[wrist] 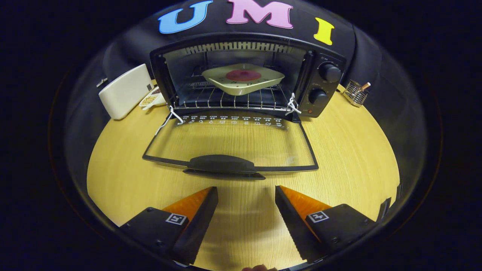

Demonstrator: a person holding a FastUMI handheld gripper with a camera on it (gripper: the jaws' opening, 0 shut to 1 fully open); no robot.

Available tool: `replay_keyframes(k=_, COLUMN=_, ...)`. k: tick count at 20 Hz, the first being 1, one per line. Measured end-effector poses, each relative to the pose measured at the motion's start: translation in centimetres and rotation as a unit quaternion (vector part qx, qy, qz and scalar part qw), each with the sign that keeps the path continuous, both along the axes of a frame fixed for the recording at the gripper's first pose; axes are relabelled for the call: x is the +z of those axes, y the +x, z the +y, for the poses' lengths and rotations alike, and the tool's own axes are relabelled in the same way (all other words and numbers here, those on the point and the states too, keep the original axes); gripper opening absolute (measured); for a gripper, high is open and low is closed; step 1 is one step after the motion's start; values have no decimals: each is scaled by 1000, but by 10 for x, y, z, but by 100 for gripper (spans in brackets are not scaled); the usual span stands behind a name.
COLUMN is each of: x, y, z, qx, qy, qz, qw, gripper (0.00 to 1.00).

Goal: Open the toaster oven, put the food inside, and close the toaster oven door.

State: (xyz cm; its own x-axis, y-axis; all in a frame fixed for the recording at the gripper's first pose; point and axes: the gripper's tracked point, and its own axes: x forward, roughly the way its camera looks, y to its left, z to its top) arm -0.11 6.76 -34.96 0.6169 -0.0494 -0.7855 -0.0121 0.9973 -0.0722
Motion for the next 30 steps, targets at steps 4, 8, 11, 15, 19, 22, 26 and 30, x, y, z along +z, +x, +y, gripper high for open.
replay_keyframes(k=4, x=-3, y=14, z=2, qx=7, qy=-4, qz=-7, qw=1000, gripper=98)
replay_keyframes(k=8, x=2, y=18, z=6, qx=22, qy=0, qz=-17, qw=1000, gripper=97)
replay_keyframes(k=11, x=28, y=16, z=10, qx=40, qy=8, qz=-38, qw=998, gripper=97)
replay_keyframes(k=15, x=92, y=32, z=12, qx=46, qy=45, qz=-101, qw=993, gripper=97)
replay_keyframes(k=19, x=153, y=100, z=5, qx=26, qy=70, qz=-158, qw=985, gripper=97)
replay_keyframes(k=22, x=195, y=125, z=-6, qx=16, qy=78, qz=-199, qw=977, gripper=99)
replay_keyframes(k=26, x=250, y=107, z=-20, qx=15, qy=88, qz=-258, qw=962, gripper=99)
replay_keyframes(k=30, x=315, y=73, z=-62, qx=13, qy=79, qz=-328, qw=941, gripper=99)
